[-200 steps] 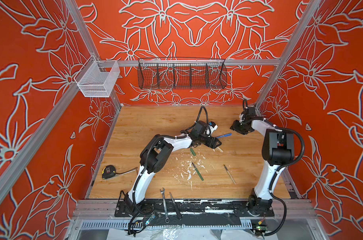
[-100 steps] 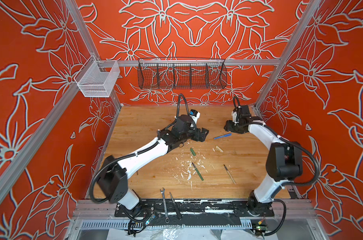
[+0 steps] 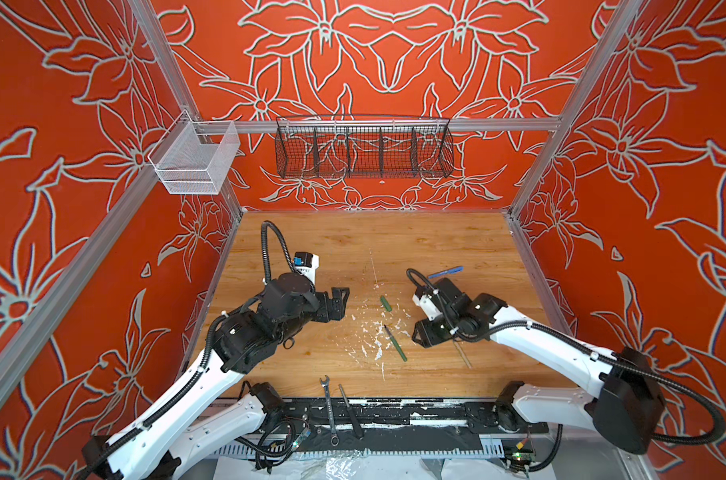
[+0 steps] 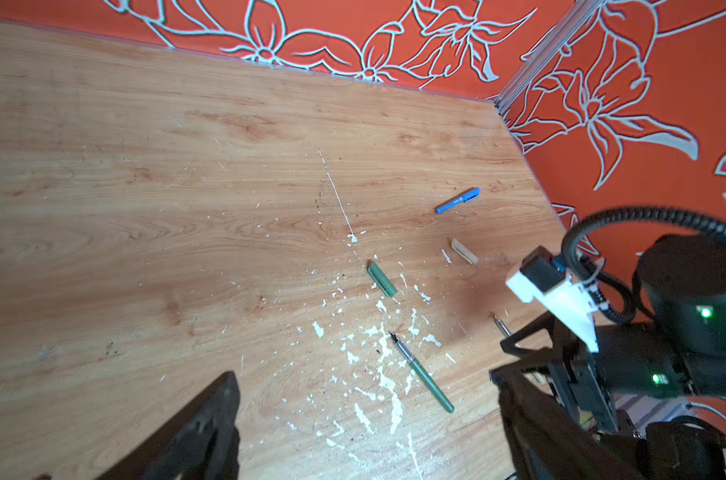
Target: Insert the pens into the pen caps
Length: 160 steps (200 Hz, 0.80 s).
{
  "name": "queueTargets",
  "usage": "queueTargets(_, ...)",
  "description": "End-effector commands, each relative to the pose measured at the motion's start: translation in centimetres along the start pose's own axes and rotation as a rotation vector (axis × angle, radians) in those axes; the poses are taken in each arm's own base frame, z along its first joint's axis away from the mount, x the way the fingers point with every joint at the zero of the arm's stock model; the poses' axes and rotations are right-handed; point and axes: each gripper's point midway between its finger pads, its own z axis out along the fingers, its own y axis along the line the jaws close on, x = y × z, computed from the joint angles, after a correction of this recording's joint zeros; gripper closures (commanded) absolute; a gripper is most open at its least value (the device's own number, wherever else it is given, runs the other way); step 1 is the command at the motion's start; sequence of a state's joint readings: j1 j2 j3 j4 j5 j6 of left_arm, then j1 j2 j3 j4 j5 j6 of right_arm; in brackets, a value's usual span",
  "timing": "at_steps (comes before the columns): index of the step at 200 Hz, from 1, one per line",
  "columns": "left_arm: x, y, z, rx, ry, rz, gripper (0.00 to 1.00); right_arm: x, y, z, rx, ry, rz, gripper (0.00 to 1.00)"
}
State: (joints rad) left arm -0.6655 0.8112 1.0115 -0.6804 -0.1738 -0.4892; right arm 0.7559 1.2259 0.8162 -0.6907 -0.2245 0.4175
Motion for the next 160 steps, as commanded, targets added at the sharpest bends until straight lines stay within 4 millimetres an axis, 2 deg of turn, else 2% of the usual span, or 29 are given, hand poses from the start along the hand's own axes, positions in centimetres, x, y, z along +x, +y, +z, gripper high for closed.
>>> queueTargets(1, 2.3, 2.0, 0.5, -0.086, 0.078, -0.018, 0.03, 1.5, 0.7, 1.3, -0.012, 0.035, 0.048, 0.43)
queueTargets(45, 3.0, 1.6, 1.2, -0.057, 0.094, -0.033, 0.03, 2.4, 2.5, 4.0, -0.029, 0.109, -0.028, 0.43)
queueTargets(77, 3.3, 2.0, 1.3, -0.078, 0.105, -0.023, 0.03, 1.8, 3.3, 4.6, -0.038, 0.120, -0.056, 0.42)
queueTargets(105, 3.5, 2.4, 1.2, -0.086, 0.095, -0.026, 0.03, 2.0, 3.2, 5.5, -0.006, 0.176, -0.084, 0.42)
queueTargets(160, 3.5, 2.7, 0.6, -0.094, 0.095, -0.006, 0.03, 2.0, 4.4, 7.0, -0.029, 0.226, -0.101, 0.42)
